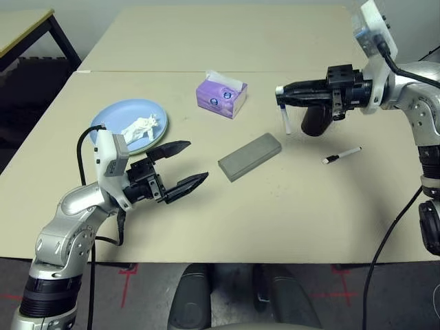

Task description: Organize and tidy the items on the table.

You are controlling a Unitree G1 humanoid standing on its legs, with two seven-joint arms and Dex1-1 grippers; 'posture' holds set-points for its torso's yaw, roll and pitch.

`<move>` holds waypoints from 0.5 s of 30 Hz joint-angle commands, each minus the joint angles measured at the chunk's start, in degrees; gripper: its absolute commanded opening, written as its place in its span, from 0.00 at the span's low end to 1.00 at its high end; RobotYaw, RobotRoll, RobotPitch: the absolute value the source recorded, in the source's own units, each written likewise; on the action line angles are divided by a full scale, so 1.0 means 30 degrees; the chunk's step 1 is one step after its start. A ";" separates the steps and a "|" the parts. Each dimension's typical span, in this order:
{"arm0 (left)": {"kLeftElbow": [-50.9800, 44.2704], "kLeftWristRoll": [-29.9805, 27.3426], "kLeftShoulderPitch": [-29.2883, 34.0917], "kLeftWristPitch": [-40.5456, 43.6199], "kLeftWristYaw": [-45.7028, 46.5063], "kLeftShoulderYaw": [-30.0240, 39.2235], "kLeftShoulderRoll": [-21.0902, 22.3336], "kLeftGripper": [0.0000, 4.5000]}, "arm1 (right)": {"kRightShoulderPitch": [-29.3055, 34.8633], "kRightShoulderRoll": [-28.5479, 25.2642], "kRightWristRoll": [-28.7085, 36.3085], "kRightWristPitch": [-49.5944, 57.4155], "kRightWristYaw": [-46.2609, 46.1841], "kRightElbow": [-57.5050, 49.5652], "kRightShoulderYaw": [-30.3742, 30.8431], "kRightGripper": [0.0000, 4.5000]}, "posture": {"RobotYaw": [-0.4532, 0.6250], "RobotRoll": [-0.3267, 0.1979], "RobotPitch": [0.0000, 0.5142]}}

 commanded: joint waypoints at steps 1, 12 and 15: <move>-0.0044 0.0184 -0.0075 -0.0031 -0.0173 -0.0181 0.0111 1.00 | -0.0376 0.0394 -0.0371 -0.2009 -0.1576 0.1087 -0.1123 0.07 | 0.53 0.62 0.29; -0.0021 0.0236 -0.0129 0.0034 -0.0212 -0.0206 0.0213 1.00 | -0.0557 0.1170 -0.1613 -0.7556 -0.6281 0.4560 -0.3085 0.07 | 0.52 0.62 0.30; -0.0016 0.0238 -0.0101 0.0034 -0.0211 -0.0175 0.0237 1.00 | 0.0052 0.0913 -0.1617 -0.7995 -0.6931 0.4521 -0.3548 0.07 | 0.52 0.62 0.30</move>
